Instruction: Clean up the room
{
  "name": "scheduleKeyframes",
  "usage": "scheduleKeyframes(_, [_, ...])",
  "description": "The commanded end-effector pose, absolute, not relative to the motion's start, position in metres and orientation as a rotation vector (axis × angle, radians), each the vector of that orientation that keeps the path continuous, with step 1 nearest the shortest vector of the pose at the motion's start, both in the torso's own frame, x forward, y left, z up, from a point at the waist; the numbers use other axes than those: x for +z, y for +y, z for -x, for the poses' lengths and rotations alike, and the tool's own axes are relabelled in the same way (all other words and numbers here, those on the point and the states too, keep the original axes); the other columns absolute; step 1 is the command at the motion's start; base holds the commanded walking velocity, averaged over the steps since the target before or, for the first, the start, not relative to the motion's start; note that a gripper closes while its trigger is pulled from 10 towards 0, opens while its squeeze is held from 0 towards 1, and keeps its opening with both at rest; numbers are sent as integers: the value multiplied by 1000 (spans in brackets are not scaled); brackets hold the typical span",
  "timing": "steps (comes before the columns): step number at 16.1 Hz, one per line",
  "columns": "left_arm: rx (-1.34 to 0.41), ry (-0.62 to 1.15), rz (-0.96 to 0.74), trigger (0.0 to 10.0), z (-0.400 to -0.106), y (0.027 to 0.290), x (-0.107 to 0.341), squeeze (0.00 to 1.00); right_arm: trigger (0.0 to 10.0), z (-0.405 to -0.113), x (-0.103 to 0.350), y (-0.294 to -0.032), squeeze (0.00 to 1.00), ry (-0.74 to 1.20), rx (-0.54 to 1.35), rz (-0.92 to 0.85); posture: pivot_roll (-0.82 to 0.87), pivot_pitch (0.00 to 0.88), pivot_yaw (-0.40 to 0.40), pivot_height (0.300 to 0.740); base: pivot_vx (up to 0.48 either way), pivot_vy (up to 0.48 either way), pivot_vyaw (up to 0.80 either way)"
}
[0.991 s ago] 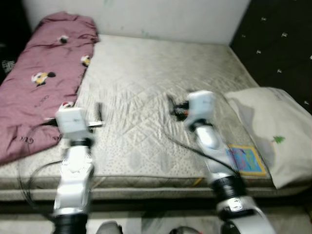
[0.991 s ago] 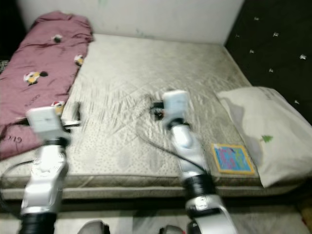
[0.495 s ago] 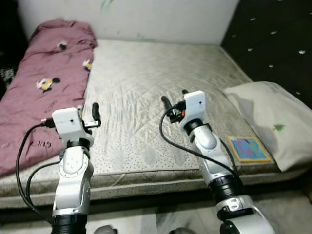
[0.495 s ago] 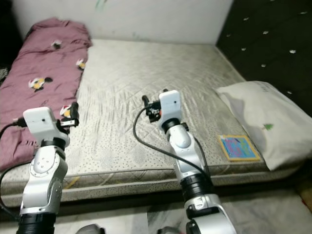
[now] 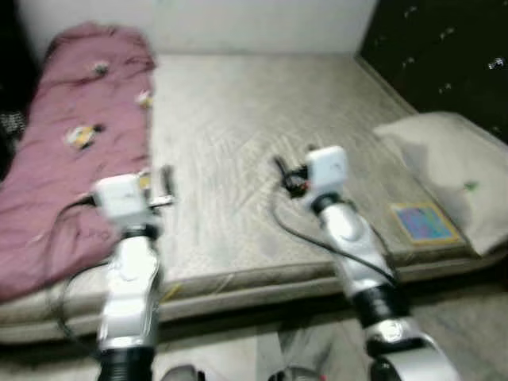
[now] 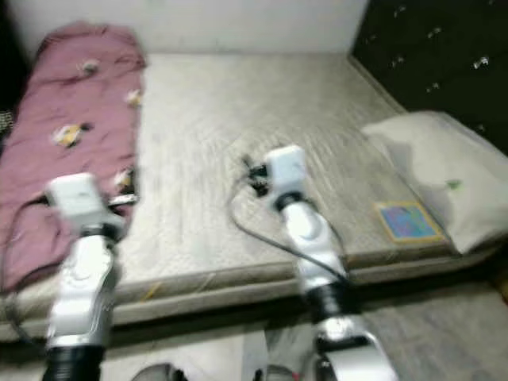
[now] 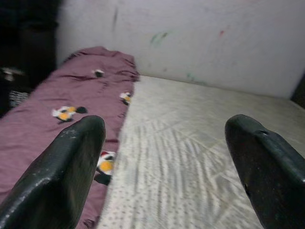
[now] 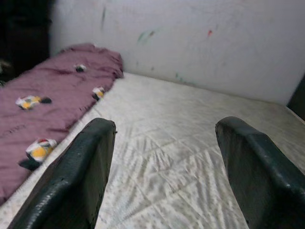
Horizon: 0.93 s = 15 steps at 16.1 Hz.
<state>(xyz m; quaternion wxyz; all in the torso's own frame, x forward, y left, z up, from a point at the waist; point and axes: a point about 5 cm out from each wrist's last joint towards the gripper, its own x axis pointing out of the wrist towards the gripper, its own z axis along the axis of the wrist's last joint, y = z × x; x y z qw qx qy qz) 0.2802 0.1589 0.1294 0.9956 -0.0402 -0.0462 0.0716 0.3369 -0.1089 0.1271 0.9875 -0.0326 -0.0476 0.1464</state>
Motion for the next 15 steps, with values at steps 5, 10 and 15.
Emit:
scheduleKeyframes(5, [127,-102,88,10000,-280,161,131,0,10000,-339,133,-105,0,-114,303,60,20,0,-81,740,163,239,0])
scheduleKeyframes(10, [124,-102,91,10000,-280,161,131,0,10000,-338,132,-105,0,-112,302,60,18,0,-78,740,269,398,0])
scheduleKeyframes(15, [128,-104,92,10000,-280,161,131,0,10000,-338,132,-105,0,-111,303,62,18,0,-78,740,269,398,0])
